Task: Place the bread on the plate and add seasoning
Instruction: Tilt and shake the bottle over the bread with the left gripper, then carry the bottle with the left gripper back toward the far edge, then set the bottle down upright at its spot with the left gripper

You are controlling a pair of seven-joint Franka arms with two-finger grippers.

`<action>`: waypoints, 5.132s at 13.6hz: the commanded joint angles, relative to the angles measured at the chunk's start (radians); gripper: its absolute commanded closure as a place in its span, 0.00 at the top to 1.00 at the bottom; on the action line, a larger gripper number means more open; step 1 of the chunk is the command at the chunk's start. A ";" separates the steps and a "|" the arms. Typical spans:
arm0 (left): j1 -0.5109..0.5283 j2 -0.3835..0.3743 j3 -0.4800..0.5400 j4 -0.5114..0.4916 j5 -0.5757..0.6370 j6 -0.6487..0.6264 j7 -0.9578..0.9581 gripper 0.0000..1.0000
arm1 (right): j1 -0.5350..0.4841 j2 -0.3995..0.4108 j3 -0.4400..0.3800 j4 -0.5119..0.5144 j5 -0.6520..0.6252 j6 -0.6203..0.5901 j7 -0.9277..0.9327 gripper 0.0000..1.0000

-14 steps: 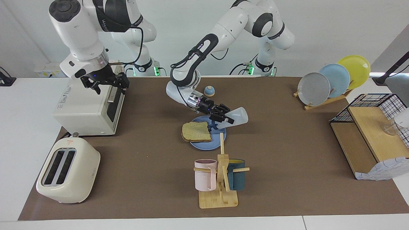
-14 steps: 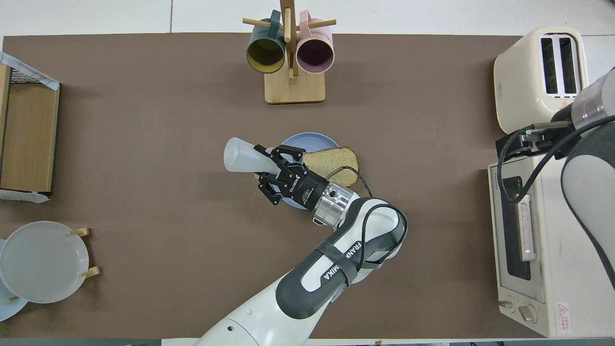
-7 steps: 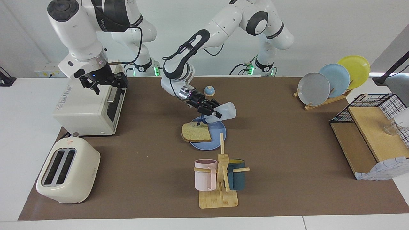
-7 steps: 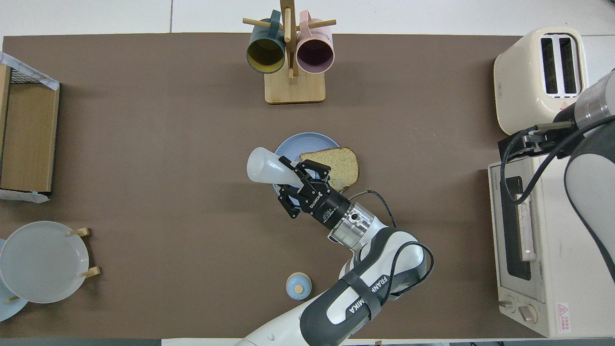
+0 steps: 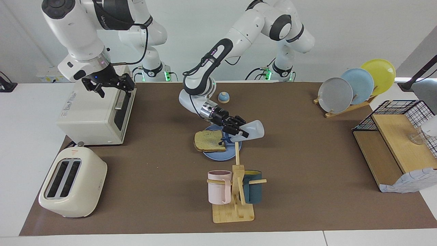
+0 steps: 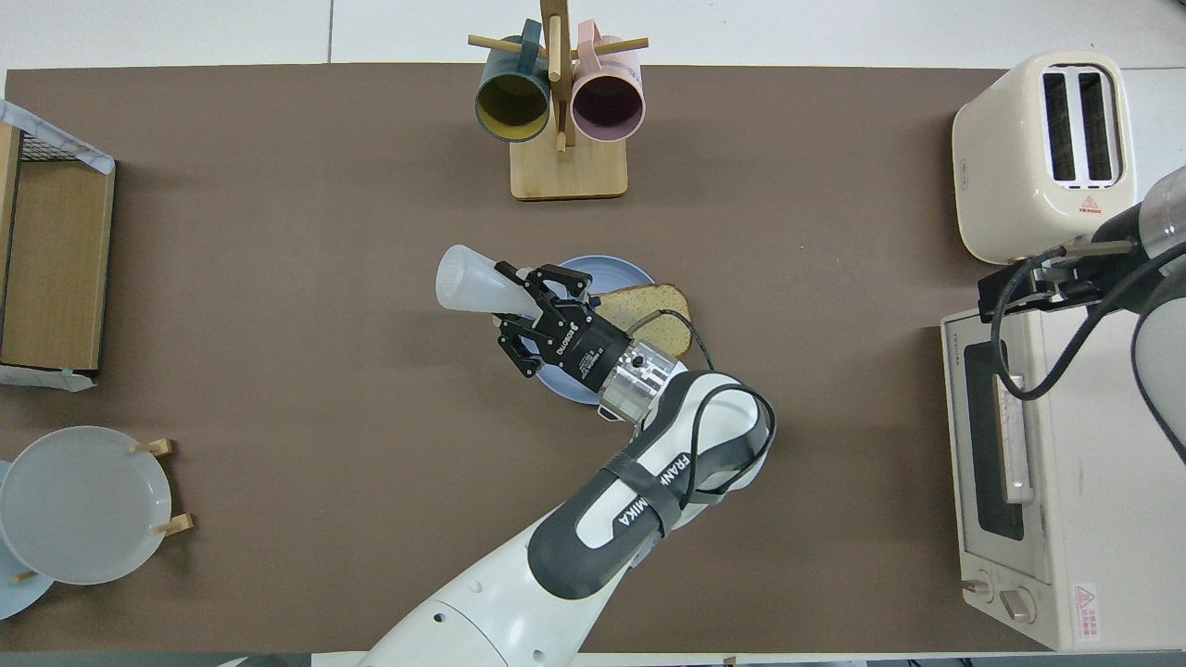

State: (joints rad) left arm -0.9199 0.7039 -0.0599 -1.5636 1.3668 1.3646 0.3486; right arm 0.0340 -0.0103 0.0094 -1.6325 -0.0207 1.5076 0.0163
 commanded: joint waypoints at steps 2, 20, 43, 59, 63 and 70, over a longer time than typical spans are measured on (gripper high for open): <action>-0.022 0.023 0.008 0.055 -0.003 -0.004 0.007 0.00 | -0.009 -0.027 0.006 -0.020 0.016 -0.001 -0.052 1.00; -0.014 0.048 0.006 0.105 -0.049 0.021 0.006 0.00 | -0.016 -0.028 0.006 -0.021 0.031 0.000 -0.047 1.00; 0.694 -0.425 0.003 -0.322 -1.035 1.511 -0.571 0.00 | -0.016 -0.026 0.006 -0.021 0.031 0.000 -0.047 1.00; 0.773 -0.084 0.006 -0.193 -1.017 1.872 -0.545 0.00 | -0.016 -0.026 0.006 -0.021 0.031 0.000 -0.047 1.00; 0.776 -0.077 0.005 -0.196 -1.008 1.881 -0.543 0.21 | -0.016 -0.028 0.006 -0.021 0.031 0.000 -0.047 1.00; 0.776 -0.070 0.005 -0.214 -1.009 1.910 -0.545 0.28 | -0.016 -0.026 0.006 -0.021 0.031 0.000 -0.047 1.00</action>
State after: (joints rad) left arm -0.1595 0.6250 -0.0472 -1.7746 0.3362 3.2426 -0.2020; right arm 0.0338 -0.0194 0.0099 -1.6340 -0.0100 1.5073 -0.0071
